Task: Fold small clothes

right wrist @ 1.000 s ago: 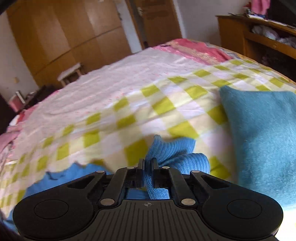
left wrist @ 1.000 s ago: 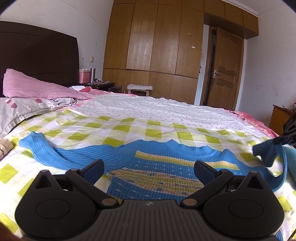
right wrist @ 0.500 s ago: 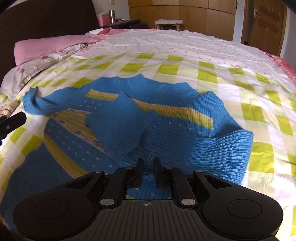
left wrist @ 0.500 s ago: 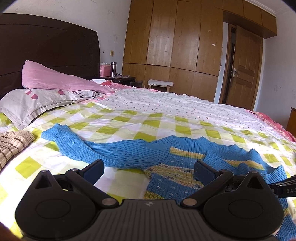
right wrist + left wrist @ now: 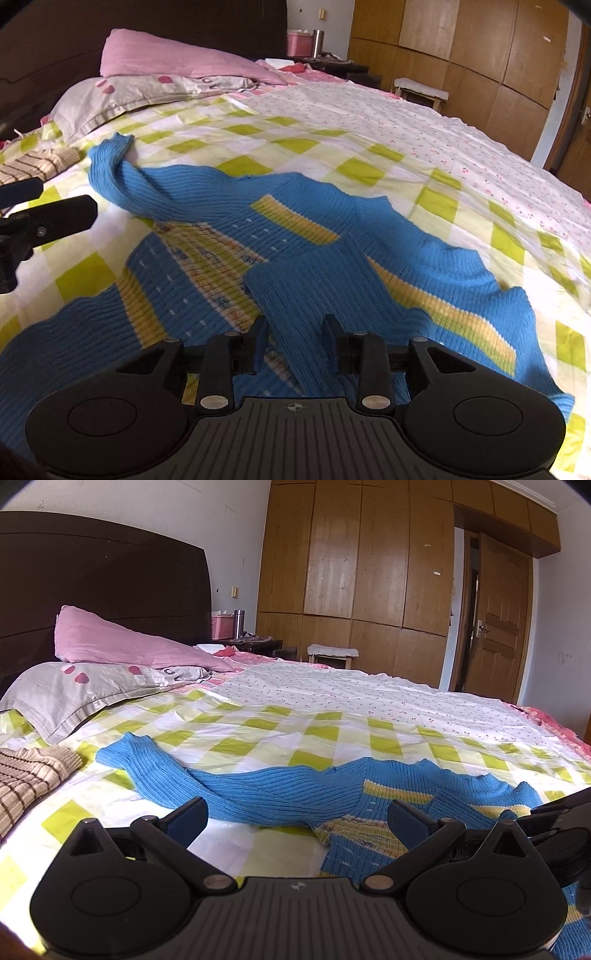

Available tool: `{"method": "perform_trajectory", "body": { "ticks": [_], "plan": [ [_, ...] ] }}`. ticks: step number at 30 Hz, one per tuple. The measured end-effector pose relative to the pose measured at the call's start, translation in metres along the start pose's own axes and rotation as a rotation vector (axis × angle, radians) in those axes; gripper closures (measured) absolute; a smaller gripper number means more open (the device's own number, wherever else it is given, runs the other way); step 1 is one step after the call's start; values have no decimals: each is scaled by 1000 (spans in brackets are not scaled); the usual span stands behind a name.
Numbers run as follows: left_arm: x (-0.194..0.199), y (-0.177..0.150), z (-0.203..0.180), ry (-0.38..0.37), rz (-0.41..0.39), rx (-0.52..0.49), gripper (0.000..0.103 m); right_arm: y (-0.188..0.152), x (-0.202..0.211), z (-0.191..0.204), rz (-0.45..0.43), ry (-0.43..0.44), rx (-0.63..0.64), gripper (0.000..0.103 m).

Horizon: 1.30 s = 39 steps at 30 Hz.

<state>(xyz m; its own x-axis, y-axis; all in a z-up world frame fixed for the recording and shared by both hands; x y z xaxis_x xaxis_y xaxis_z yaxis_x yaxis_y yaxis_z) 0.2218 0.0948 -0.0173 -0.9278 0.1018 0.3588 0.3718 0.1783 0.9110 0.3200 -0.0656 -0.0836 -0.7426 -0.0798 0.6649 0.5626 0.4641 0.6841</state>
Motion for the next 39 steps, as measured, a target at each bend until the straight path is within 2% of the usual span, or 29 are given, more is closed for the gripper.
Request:
{"method": "perform_trajectory", "body": {
  "ticks": [3,4,5,7,10,14,19,22,25,29,34,39],
  "plan": [
    [0,1,5,7,-3,7,0,4,-12,0,15,-11,-30,71],
    [0,2,6,10,-7,7,0,6,-14,-3,26,-12,-58,75],
    [1,3,8,13,-14,10,0,8,-15,-5,32,-11,-86,87],
    [3,6,11,17,-25,19,0,14,-14,-10,33,-19,-128,91],
    [6,10,15,25,-42,31,0,26,-4,-10,-14,2,-170,92],
    [7,12,20,34,-53,46,0,34,12,12,-101,68,-146,92],
    [4,9,19,37,-42,28,0,22,-10,38,-30,99,-98,87],
    [2,6,17,34,-36,16,0,18,-3,38,-46,119,-127,83],
    [-1,3,15,33,-21,8,0,18,10,21,-66,134,-189,82],
    [-4,-1,10,25,-15,-12,0,3,35,-20,-97,97,-259,82],
    [-21,-4,-12,-15,15,-31,0,-31,35,-82,-46,-74,-312,82],
    [-45,-6,-50,-71,25,-124,0,-55,25,-131,-6,-201,-369,82]
  ]
}}
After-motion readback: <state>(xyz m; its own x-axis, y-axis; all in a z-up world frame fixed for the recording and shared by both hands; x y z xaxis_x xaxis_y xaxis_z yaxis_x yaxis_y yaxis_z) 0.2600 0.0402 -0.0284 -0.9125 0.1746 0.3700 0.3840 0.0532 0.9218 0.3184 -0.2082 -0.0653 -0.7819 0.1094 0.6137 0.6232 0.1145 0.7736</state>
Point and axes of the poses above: each gripper's, at about its wrist camera, not at the fingertips, and x roughly against the way its jaws point, z to its left, y to its top, the point moved 6 cm from there along -x, roughly the way its jaws point, and after that the axes turned 15 degrees about -y, right-handed, at the moved point
